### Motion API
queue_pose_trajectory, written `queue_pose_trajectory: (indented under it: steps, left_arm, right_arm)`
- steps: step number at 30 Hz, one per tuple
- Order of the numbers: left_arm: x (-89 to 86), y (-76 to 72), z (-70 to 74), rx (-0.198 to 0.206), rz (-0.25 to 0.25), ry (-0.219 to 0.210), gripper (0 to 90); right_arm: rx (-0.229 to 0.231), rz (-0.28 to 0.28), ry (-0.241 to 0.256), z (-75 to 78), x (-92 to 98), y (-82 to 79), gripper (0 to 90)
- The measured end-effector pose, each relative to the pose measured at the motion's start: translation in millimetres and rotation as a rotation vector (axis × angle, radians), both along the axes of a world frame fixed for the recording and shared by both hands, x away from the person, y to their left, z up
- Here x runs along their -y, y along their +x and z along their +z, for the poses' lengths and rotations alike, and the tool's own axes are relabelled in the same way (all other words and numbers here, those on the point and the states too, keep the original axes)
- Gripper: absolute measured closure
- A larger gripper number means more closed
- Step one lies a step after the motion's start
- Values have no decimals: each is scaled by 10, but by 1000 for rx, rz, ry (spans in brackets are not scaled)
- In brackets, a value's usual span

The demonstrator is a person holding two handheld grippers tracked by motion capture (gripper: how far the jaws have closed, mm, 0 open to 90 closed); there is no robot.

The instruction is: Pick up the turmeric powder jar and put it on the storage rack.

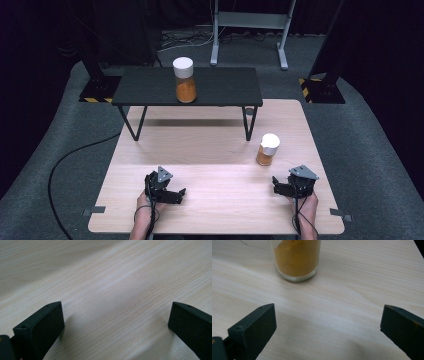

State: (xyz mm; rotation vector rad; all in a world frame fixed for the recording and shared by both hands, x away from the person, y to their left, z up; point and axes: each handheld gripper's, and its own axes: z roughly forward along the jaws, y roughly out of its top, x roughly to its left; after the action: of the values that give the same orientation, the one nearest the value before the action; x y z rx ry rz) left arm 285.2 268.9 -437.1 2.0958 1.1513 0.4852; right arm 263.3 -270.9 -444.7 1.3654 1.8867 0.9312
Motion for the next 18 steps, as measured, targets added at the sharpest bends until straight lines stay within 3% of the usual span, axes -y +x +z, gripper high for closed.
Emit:
queue_pose_trajectory:
  steps: [2, 7, 9, 18]
  left_arm:
    - [0, 0, 0, 0, 0, 0, 0]
    - [3, 5, -3, 0, -3, -2, 0]
    - [3, 6, -3, 0, -3, -2, 0]
    - [-1, 8, -4, 1, -10, -3, 0]
  right_arm:
    - [-3, 20, 14, 42, -12, 57, 0]
    - [39, 67, 22, 186, -127, 245, 0]
    - [50, 92, 35, 234, -178, 396, 0]
    - [42, 113, 54, 244, -250, 696, 0]
